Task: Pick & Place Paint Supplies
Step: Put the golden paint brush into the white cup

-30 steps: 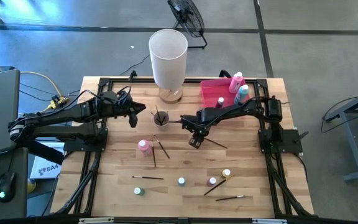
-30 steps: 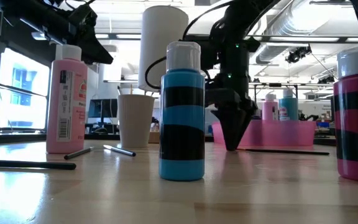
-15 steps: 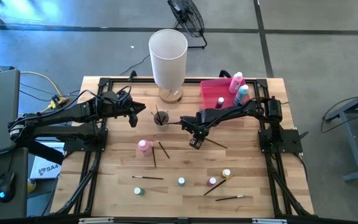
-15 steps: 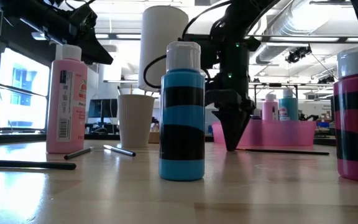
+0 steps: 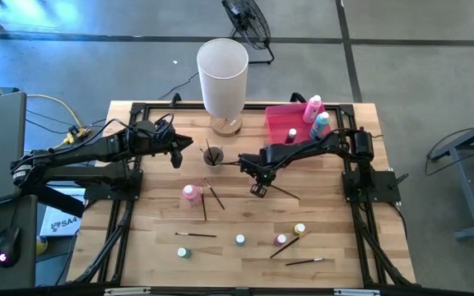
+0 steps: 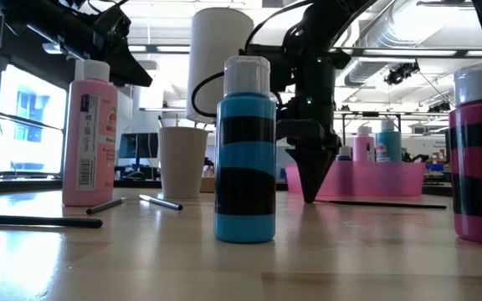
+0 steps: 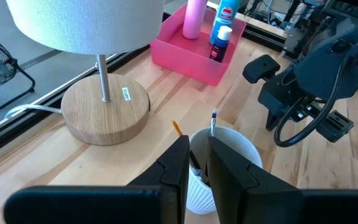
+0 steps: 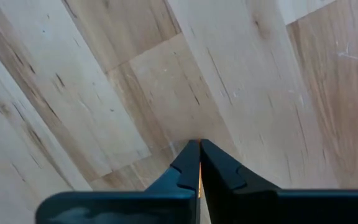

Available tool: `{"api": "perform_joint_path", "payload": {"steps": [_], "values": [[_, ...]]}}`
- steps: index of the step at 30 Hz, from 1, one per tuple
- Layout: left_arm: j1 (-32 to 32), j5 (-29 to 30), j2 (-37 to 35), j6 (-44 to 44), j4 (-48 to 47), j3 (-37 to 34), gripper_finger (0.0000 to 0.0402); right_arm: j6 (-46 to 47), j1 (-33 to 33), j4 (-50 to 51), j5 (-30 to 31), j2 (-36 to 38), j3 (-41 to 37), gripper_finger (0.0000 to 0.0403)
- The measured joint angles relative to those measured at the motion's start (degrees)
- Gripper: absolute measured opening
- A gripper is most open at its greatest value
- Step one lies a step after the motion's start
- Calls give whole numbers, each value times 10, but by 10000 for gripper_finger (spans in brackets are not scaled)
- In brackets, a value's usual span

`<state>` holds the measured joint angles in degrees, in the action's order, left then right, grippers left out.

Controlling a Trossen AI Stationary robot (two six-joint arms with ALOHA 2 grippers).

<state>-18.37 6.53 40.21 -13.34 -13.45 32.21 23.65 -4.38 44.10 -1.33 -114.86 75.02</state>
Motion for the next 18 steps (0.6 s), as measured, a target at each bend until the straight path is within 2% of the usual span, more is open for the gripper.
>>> {"api": "perform_joint_path", "payload": {"steps": [7,18], "values": [[0,0,0,0,0,0,54,-1,-17,18,-16,23,-3,3],[0,0,0,0,-1,0,54,-31,-55,3,-48,108,-2,3]]}}
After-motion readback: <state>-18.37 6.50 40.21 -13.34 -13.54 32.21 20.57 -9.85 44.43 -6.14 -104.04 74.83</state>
